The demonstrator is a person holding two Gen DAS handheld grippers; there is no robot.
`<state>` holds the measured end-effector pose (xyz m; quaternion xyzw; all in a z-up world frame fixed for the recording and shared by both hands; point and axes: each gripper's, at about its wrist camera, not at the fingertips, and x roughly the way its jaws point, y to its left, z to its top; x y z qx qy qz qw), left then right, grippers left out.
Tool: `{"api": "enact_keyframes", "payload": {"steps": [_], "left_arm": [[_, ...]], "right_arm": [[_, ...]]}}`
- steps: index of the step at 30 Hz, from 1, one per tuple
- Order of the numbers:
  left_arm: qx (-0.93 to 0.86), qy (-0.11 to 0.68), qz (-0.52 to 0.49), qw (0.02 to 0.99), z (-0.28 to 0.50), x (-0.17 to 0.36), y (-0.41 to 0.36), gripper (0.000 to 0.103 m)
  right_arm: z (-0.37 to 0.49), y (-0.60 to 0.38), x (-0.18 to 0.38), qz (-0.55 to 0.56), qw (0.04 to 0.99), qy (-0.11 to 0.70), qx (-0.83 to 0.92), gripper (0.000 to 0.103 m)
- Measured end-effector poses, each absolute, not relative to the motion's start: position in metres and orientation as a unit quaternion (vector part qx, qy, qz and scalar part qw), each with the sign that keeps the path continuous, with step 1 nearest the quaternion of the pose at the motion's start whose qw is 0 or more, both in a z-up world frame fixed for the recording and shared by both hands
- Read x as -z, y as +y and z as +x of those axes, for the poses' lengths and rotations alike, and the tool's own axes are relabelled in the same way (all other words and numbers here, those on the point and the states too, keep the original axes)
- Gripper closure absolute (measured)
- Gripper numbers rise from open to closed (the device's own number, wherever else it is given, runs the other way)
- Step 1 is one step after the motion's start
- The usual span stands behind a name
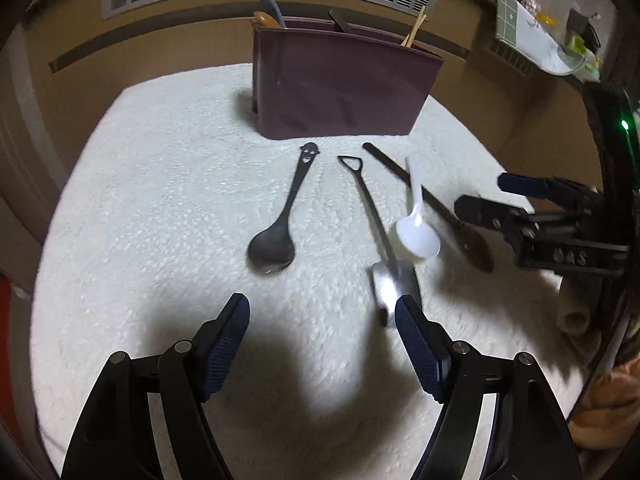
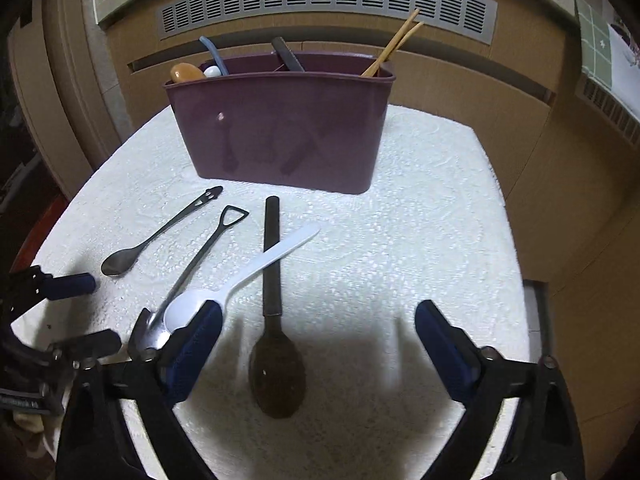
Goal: Organize utensils
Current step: 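Grasp the black metal spoon with the left tool while the right tool grasps the grey-handled spoon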
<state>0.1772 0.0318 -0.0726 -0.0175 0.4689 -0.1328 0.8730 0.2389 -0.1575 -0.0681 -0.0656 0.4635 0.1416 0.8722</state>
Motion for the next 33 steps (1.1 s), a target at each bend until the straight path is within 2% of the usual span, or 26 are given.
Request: {"api": "enact_keyframes", "payload": {"steps": [1, 2, 3, 9, 13, 21, 26, 33], "left_arm": [[0.126, 0.468, -0.016, 0.874, 0.174, 0.072, 0.035, 0.027], [0.121, 0.469, -0.02, 0.874, 0.172, 0.071, 0.038, 0.027], [0.116, 0.471, -0.024, 0.874, 0.172, 0.071, 0.042, 0.024], [0.095, 0.473, -0.038, 0.875, 0.173, 0.073, 0.056, 0.022], [0.097, 0.474, -0.037, 0.875, 0.175, 0.074, 0.053, 0.022], [0.102, 0.477, -0.037, 0.872, 0.179, 0.077, 0.048, 0.022], [0.103, 0.478, -0.043, 0.871, 0.183, 0.077, 0.048, 0.022], [0.08, 0.433, -0.077, 0.895, 0.189, 0.072, 0.059, 0.024]], "right_arm": [[0.244, -0.152, 0.072, -0.064, 0.863, 0.478, -0.15, 0.037], [0.247, -0.15, 0.073, -0.06, 0.858, 0.486, -0.156, 0.049], [0.252, -0.145, 0.076, -0.047, 0.85, 0.498, -0.167, 0.053], [0.28, -0.12, 0.084, -0.025, 0.84, 0.519, -0.155, 0.052], [0.287, -0.103, 0.087, -0.058, 0.843, 0.514, -0.145, 0.05], [0.253, -0.12, 0.085, -0.1, 0.838, 0.508, -0.175, 0.049], [0.235, -0.149, 0.086, -0.104, 0.845, 0.501, -0.155, 0.041], [0.211, -0.173, 0.069, -0.079, 0.875, 0.457, -0.138, 0.04]]}}
